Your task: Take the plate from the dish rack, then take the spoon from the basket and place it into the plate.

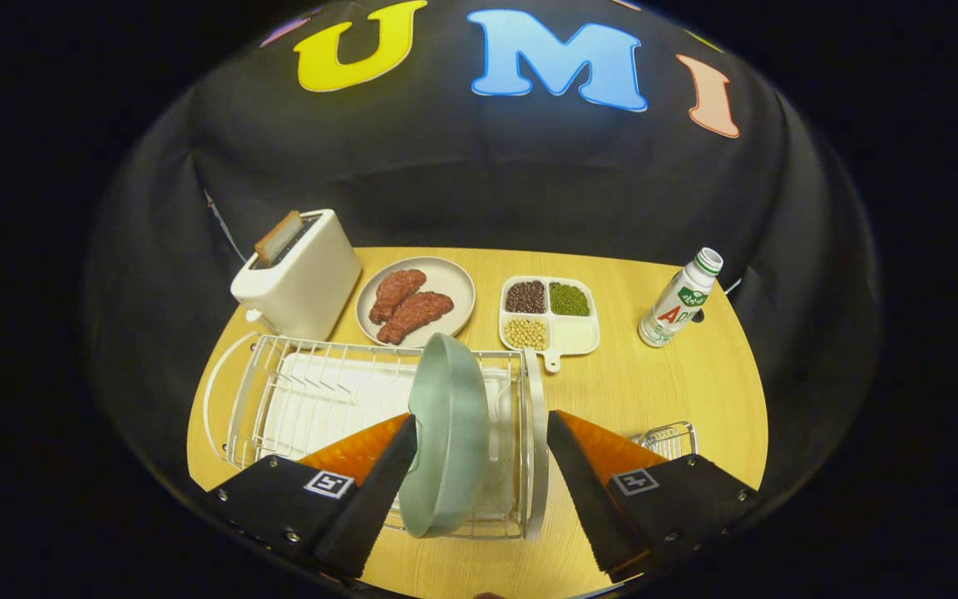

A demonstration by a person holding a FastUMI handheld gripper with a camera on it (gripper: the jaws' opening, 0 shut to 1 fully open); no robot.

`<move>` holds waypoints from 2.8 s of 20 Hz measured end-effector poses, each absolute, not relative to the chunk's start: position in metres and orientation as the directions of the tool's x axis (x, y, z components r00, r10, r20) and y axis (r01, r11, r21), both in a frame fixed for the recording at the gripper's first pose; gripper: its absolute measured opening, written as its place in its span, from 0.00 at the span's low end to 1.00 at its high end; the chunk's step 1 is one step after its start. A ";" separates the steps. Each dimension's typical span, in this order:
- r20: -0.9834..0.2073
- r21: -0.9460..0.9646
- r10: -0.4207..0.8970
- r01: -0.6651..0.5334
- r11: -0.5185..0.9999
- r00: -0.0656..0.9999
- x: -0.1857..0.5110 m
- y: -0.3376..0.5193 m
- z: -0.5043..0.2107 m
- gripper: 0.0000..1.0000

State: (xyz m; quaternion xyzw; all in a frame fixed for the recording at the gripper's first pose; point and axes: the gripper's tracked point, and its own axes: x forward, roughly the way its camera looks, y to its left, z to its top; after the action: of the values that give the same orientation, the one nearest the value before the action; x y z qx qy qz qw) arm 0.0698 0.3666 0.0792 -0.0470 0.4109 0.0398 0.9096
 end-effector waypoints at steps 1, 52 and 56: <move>-0.769 -0.063 0.019 -0.105 0.992 0.639 0.070 0.368 0.072 0.95; -0.822 0.216 0.193 -0.020 0.976 0.537 -0.157 0.191 0.045 0.26; -0.834 0.254 0.214 0.010 0.967 0.508 -0.160 0.196 0.022 0.26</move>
State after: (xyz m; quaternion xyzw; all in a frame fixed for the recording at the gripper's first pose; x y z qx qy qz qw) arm -0.1598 0.1960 0.0219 0.1136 0.4922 0.0594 0.8610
